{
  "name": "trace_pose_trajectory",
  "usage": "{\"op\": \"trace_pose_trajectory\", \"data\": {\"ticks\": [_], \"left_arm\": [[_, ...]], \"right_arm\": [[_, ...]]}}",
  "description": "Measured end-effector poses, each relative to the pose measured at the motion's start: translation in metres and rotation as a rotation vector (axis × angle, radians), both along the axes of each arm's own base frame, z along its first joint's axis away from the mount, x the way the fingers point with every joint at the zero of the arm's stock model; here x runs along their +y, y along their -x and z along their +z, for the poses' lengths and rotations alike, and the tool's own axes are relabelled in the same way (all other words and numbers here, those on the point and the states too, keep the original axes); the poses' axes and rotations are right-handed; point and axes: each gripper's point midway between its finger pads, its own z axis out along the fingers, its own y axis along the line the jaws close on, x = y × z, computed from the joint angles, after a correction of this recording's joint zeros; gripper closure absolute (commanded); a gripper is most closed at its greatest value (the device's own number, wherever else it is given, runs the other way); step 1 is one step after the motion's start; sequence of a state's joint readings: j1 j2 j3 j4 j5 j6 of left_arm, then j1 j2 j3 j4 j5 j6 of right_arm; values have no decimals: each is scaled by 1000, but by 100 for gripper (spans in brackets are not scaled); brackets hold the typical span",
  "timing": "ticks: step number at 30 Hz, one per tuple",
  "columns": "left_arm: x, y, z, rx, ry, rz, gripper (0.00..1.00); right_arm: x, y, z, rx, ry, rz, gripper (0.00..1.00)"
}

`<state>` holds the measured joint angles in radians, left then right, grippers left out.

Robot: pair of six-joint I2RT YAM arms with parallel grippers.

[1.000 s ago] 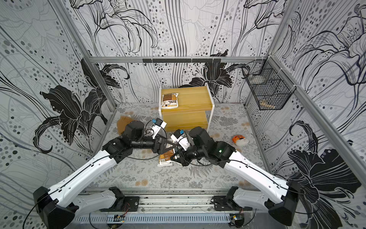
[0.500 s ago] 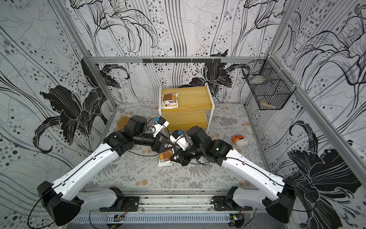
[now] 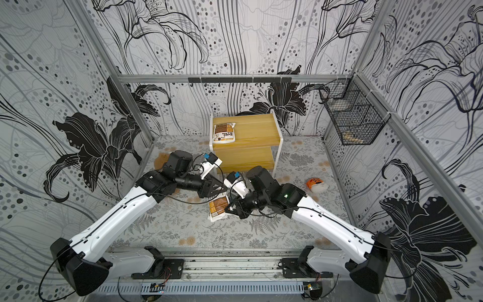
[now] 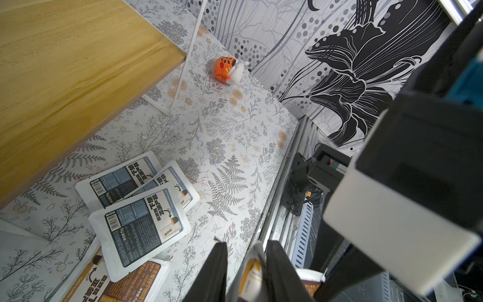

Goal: Place the bagged coffee beans on the shelf by color
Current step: Pick up the bagged coffee beans at the center of the board.

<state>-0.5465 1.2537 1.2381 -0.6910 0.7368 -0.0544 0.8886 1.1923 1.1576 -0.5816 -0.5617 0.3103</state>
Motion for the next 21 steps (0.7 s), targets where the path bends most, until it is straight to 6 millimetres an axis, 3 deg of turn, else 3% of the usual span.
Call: {"op": "trace_pose_trajectory", "data": {"ticks": [5, 7, 9, 13, 16, 21], "left_arm": [[3, -3, -3, 6, -10, 12, 100], [4, -5, -3, 4, -12, 23, 100], [7, -9, -4, 2, -17, 39, 100], [11, -15, -4, 3, -16, 62, 100], [11, -22, -7, 21, -13, 84, 100], [13, -31, -23, 86, 6, 155, 100]], "right_arm": [[-2, -3, 0, -7, 2, -5, 81], [-3, -6, -1, -9, 3, -12, 74], [-6, -10, -1, -10, 9, -26, 60], [-13, -22, -2, -20, 28, -77, 46], [-24, -39, -6, -24, 52, -155, 32], [-51, -64, 4, -55, 57, -320, 19]]}}
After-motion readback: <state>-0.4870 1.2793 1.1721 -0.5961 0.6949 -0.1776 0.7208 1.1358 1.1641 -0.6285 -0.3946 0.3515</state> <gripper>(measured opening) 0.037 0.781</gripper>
